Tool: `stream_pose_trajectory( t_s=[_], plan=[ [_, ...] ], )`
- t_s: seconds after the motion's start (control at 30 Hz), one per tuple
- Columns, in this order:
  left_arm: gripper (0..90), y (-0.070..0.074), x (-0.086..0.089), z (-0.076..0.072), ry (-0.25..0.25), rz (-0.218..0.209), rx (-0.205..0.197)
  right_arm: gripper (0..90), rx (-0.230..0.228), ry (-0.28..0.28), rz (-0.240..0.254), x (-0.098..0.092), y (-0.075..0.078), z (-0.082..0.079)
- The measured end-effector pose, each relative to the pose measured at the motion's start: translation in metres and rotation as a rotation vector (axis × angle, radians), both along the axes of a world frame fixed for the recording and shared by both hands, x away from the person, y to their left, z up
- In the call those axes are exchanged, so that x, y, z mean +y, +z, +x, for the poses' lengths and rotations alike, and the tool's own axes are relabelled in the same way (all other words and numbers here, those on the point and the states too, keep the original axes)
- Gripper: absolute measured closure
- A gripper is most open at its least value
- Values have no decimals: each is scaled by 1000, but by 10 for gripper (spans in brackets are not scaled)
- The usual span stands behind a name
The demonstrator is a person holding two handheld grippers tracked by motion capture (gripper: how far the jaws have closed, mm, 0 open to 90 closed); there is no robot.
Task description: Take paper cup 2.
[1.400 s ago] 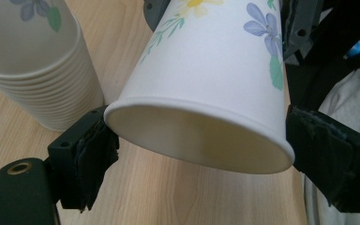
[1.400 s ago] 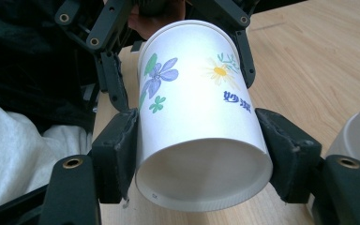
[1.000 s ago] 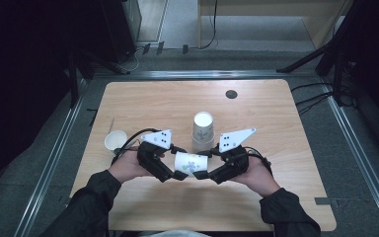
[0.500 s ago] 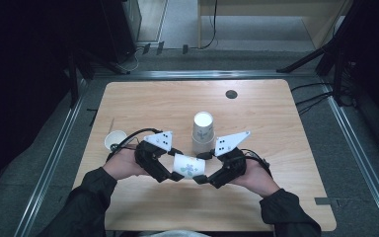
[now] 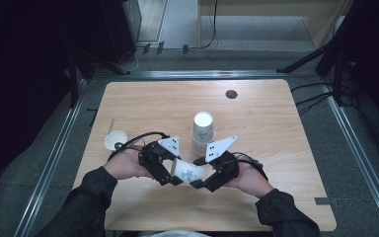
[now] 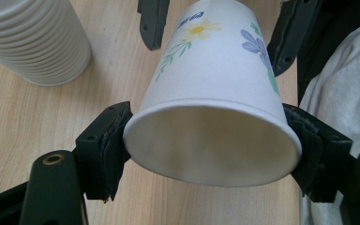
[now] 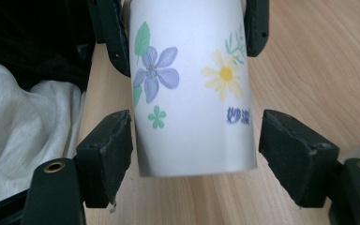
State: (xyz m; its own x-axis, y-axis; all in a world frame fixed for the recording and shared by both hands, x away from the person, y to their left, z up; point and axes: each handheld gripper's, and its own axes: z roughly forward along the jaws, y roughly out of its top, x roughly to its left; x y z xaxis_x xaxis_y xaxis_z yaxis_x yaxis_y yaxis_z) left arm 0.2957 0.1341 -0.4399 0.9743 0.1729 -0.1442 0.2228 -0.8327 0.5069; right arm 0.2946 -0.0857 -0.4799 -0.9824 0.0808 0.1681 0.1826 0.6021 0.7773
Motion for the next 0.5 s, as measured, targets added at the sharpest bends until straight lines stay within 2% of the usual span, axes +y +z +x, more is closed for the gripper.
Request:
stream_pose_trajectory(
  t_s=[0.17, 0.27, 0.37, 0.4, 0.5],
  plan=[
    [230, -7, -8, -2, -9, 59, -26, 264, -8, 15, -32, 5, -5, -2],
    [230, -9, -12, -4, -24, 84, -26, 264, -10, 28, -53, 8, -9, -3],
    [230, -10, -14, -5, -27, 89, -22, 264, -14, 37, -70, 11, -12, -5],
    [230, -10, -15, -5, -30, 94, -2, 264, -16, 43, -75, 12, -13, -5],
    [229, -11, -18, -5, -25, 105, 3, 264, -17, 49, -92, 14, -15, -6]
  ],
)
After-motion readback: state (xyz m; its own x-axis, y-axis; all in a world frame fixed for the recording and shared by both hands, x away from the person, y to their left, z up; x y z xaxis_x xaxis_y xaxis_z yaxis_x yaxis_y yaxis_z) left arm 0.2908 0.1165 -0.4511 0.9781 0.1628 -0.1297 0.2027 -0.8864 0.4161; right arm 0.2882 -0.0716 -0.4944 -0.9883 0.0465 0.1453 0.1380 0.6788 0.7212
